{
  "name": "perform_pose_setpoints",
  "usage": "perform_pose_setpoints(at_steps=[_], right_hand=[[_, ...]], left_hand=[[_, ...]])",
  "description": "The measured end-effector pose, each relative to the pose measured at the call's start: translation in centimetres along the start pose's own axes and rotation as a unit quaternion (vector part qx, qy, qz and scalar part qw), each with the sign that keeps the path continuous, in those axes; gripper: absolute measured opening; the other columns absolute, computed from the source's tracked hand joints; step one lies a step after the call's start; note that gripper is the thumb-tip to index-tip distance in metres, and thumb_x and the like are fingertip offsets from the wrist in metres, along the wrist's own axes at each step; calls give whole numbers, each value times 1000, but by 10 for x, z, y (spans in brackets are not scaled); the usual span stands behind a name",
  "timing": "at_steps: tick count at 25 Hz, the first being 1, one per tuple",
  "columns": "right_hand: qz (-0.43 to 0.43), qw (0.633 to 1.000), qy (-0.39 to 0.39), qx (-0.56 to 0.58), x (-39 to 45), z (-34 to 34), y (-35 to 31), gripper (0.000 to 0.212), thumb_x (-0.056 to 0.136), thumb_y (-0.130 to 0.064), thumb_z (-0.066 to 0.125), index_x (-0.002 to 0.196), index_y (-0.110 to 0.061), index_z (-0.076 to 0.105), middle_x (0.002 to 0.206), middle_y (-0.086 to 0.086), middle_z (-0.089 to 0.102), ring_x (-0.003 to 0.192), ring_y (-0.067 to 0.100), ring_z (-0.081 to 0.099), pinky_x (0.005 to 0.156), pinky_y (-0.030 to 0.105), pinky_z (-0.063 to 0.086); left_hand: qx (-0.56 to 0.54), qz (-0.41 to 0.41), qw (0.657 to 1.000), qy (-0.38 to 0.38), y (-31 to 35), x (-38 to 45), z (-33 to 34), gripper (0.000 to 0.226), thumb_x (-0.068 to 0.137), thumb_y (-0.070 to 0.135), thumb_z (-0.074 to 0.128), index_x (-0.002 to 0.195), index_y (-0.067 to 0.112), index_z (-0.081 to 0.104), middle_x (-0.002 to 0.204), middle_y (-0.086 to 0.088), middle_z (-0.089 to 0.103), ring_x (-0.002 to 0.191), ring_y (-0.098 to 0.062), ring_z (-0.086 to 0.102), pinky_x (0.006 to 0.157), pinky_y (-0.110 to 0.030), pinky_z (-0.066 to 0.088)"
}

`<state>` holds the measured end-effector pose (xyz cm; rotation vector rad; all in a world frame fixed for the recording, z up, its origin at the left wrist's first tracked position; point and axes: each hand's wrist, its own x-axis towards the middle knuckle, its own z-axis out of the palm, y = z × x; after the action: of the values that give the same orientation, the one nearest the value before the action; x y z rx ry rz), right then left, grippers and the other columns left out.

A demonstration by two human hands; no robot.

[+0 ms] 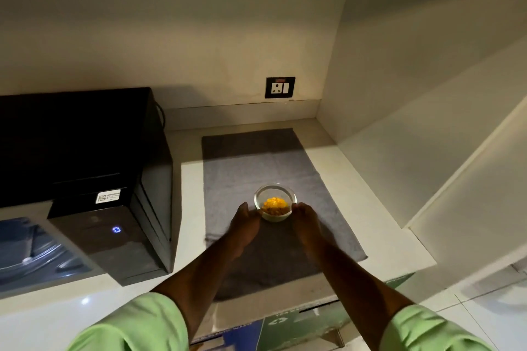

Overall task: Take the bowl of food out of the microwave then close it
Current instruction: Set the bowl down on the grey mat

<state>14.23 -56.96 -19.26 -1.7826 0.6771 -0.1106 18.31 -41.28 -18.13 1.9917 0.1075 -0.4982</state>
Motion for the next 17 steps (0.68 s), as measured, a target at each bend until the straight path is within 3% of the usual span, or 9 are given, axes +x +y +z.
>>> perform_pose_setpoints(at_steps=[4,7,10,12,14,17], right_hand=[[26,997,-63,-25,-30,-2,3,20,100,-13,54,113,-4,67,104,10,61,98,25,57,89,35,48],[-22,989,-97,-111,-57,6,-2,13,97,-17,59,89,-9,65,88,12,59,87,25,56,79,30,42],[-74,973,-126,-180,-94,16,-14,27,96,-20,56,69,-16,54,77,9,57,78,25,55,73,32,40],[-104,964,-145,-198,-114,27,-19,31,96,-20,54,66,-18,51,77,10,59,80,28,57,73,35,41],[-119,957,-163,-208,-132,40,-23,18,98,-25,55,86,-16,64,101,13,71,98,32,65,79,32,42],[-154,947,-199,-201,-167,64,-36,38,100,-30,57,134,-13,61,141,8,63,128,28,60,95,27,42]], left_hand=[[21,21,1000,5,-17,-33,-8,68,99,37,51,157,13,25,164,-10,30,149,-31,33,119,-42,32],[35,29,998,51,-30,-61,-14,57,100,32,50,153,16,33,160,-9,39,143,-32,42,115,-40,37],[36,45,996,69,-42,-99,-31,56,99,29,53,150,14,36,155,-10,46,141,-30,46,115,-38,37],[14,44,996,75,-46,-122,-51,56,98,23,57,149,12,38,154,-10,47,139,-28,48,106,-31,45],[33,51,993,101,-49,-146,-76,55,98,22,58,149,14,39,154,-9,46,139,-29,48,95,-22,48],[87,64,984,144,-60,-183,-117,54,97,27,58,147,14,41,147,-13,53,133,-33,52,106,-38,44]])
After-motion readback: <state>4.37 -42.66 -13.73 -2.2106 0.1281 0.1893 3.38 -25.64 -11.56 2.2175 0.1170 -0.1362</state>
